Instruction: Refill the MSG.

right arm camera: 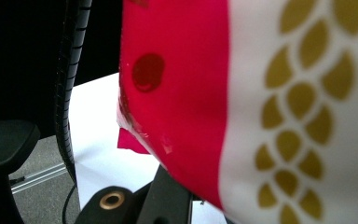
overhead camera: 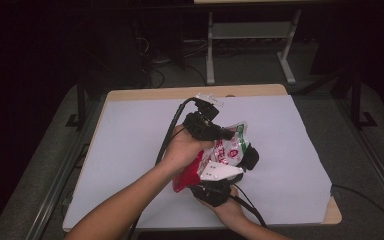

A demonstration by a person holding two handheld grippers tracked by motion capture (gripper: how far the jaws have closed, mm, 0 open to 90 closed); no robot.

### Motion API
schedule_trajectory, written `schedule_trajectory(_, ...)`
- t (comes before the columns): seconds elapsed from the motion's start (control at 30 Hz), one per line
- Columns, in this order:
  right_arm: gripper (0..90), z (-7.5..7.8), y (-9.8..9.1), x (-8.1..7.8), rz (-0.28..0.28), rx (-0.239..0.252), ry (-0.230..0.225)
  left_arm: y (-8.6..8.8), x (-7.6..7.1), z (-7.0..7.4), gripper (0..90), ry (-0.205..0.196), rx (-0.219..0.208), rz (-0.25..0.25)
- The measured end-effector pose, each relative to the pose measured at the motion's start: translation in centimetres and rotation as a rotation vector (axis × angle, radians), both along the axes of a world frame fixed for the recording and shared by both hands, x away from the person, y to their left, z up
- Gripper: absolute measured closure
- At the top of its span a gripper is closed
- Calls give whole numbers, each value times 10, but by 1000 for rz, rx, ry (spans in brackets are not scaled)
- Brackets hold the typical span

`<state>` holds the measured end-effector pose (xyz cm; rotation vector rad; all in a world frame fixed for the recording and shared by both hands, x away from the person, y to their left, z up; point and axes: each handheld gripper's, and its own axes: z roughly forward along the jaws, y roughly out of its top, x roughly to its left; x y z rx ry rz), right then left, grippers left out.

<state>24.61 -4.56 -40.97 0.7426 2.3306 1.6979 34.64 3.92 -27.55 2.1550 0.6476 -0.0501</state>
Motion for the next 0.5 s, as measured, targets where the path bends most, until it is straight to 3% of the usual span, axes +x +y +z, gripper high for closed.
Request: schedule_trajectory(0.5,900,0,0,0,2,6,-2,-1,0,0,900,-1,-2,7)
